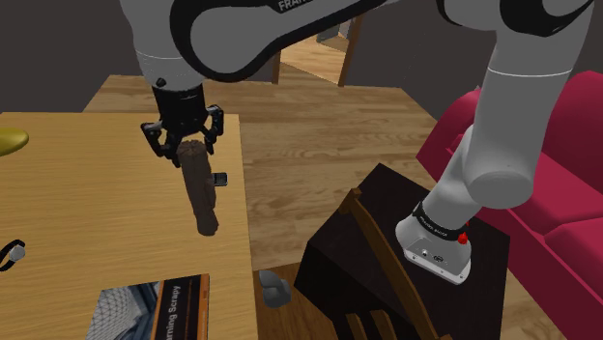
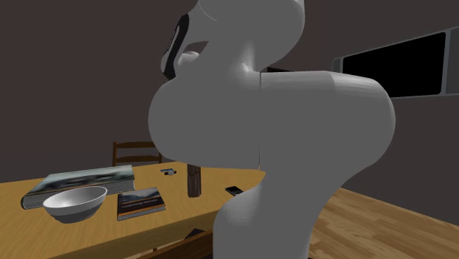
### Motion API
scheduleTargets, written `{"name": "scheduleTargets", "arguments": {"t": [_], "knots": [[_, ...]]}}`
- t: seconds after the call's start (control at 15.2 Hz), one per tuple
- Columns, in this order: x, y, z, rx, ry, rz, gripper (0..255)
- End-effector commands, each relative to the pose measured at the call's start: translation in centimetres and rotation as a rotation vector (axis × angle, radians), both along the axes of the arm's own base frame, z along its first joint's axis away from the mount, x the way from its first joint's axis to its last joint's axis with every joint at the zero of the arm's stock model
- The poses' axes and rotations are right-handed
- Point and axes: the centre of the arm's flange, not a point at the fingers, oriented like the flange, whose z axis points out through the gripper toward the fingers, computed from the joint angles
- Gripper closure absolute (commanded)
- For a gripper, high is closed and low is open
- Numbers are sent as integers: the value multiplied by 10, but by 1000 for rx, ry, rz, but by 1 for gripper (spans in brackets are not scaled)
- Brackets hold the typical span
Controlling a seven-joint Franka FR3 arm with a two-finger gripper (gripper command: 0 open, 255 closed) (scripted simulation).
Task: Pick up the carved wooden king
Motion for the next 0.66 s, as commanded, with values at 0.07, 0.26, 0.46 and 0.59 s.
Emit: {"name": "scheduleTargets", "arguments": {"t": [0.07,0.26,0.46,0.59], "knots": [[-1,-1,15,0,-1,0,255],[-1,-1,31,0,-1,0,255],[-1,-1,47,0,-1,0,255],[-1,-1,48,0,-1,0,255]]}}
